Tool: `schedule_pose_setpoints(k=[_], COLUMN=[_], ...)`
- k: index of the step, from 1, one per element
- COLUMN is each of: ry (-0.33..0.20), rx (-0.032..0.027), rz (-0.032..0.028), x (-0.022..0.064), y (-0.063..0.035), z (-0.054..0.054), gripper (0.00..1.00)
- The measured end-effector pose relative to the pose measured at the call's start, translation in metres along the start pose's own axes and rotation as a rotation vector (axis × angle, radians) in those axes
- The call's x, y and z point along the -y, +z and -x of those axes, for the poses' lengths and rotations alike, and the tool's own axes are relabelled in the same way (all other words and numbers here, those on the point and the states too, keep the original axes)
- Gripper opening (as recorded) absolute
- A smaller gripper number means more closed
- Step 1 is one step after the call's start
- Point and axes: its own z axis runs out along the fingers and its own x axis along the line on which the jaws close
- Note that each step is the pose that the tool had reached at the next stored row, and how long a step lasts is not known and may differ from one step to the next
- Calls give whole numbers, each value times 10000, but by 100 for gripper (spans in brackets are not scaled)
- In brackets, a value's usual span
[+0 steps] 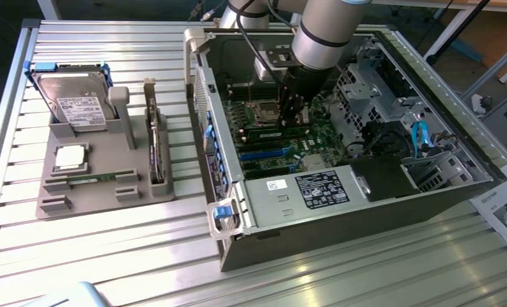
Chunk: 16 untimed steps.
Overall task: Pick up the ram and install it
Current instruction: 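Press down the ram until it locks into place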
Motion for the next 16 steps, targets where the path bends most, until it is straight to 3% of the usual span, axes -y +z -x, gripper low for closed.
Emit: schedule_pose_setpoints(k=[16], ry=[0], rx=[-1], rz=[0], x=[1], y=[52], z=[-4], gripper=[10])
